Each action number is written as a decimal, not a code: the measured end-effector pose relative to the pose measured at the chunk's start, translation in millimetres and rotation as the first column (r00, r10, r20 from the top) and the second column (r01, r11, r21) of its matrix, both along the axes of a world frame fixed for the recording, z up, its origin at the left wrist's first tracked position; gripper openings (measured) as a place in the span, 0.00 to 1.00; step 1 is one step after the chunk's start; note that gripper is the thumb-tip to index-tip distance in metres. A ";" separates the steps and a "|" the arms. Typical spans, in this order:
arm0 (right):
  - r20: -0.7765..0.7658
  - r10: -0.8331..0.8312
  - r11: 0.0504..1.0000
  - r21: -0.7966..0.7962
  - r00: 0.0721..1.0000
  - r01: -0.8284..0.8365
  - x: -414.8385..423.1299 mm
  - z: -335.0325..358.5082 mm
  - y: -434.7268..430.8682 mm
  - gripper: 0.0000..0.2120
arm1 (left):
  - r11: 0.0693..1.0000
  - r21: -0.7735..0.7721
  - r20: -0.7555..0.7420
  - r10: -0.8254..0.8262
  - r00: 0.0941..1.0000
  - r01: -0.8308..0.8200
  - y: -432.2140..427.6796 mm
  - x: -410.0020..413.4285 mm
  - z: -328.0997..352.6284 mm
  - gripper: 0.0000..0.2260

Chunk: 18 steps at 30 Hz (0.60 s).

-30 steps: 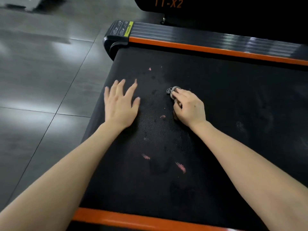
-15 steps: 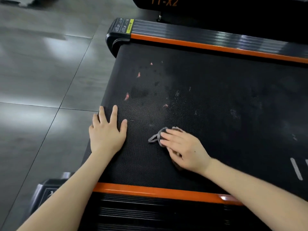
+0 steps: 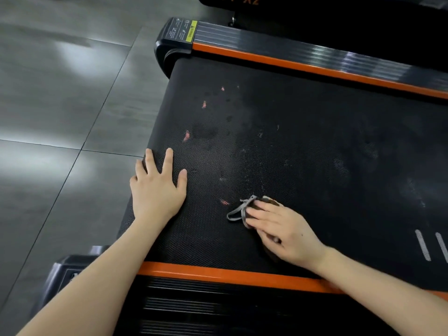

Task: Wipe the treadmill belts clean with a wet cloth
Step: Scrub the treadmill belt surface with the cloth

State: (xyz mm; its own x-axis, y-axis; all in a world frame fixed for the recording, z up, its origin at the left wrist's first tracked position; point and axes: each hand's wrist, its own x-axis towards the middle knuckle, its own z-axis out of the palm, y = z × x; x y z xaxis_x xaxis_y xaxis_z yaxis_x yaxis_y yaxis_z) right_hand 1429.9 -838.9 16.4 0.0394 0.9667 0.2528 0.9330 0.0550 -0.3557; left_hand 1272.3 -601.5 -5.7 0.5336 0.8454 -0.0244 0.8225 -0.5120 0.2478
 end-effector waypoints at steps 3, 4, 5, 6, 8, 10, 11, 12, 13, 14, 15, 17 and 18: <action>0.075 -0.005 1.000 0.001 0.997 0.005 27.5 1.2 55.7 0.13 | 1.000 0.007 -0.004 -0.004 1.000 0.004 0.3 0.7 -0.2 0.28; 0.092 -0.076 0.997 0.027 0.993 0.073 37.3 0.1 85.7 0.13 | 1.000 0.007 -0.004 -0.004 1.000 0.004 1.3 0.4 -0.4 0.28; 0.086 -0.181 0.983 0.058 0.980 0.177 44.5 -0.5 114.9 0.12 | 1.000 0.002 -0.002 -0.006 1.000 0.006 2.3 -0.1 -0.3 0.28; 0.057 -0.287 0.957 0.059 0.956 0.284 49.3 0.1 138.4 0.12 | 1.000 -0.006 0.005 -0.011 1.000 0.011 2.3 -1.4 -0.5 0.27; 0.001 -0.398 0.917 0.023 0.918 0.397 55.4 2.4 160.1 0.12 | 1.000 -0.018 0.024 -0.014 1.000 0.015 3.6 -1.6 -0.1 0.27; 0.011 -0.381 0.925 0.004 0.924 0.381 50.2 3.3 134.9 0.13 | 1.000 -0.019 0.032 -0.023 0.999 0.024 3.1 -2.2 0.4 0.27; 0.018 -0.343 0.939 0.009 0.939 0.343 44.1 3.6 108.0 0.13 | 1.000 -0.016 0.032 -0.023 0.999 0.024 3.0 -2.3 0.6 0.27; 0.019 -0.309 0.951 0.014 0.951 0.308 34.6 6.6 74.5 0.14 | 1.000 -0.012 0.028 -0.027 0.999 0.027 2.9 -2.1 1.0 0.27; 0.017 -0.275 0.961 0.007 0.961 0.275 24.4 8.0 39.0 0.14 | 0.999 -0.011 0.023 -0.031 0.999 0.031 2.7 -1.8 0.8 0.27; 0.018 -0.241 0.970 -0.015 0.970 0.241 15.6 8.1 6.8 0.14 | 0.999 -0.014 0.016 -0.032 0.999 0.032 2.3 -1.6 0.7 0.27; 0.025 -0.215 0.976 -0.040 0.976 0.216 10.1 8.7 -17.9 0.13 | 0.999 -0.017 0.005 -0.033 0.999 0.034 1.1 -1.8 0.6 0.27; 0.045 -0.176 0.982 -0.062 0.983 0.179 14.9 8.7 -32.7 0.14 | 0.999 -0.015 -0.007 -0.040 0.999 0.039 0.3 -1.7 0.7 0.28; 0.068 -0.190 0.979 -0.059 0.979 0.194 21.1 7.4 -23.3 0.14 | 0.999 -0.017 -0.004 -0.040 0.999 0.040 -0.3 -1.6 1.1 0.28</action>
State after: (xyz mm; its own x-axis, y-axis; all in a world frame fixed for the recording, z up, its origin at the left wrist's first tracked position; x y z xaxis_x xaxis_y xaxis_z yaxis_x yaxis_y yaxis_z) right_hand 1451.0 -862.2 23.9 0.2121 0.9571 0.1972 0.9441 -0.1486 -0.2941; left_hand 1270.7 -601.8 -4.7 0.5668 0.8228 -0.0408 0.8024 -0.5402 0.2536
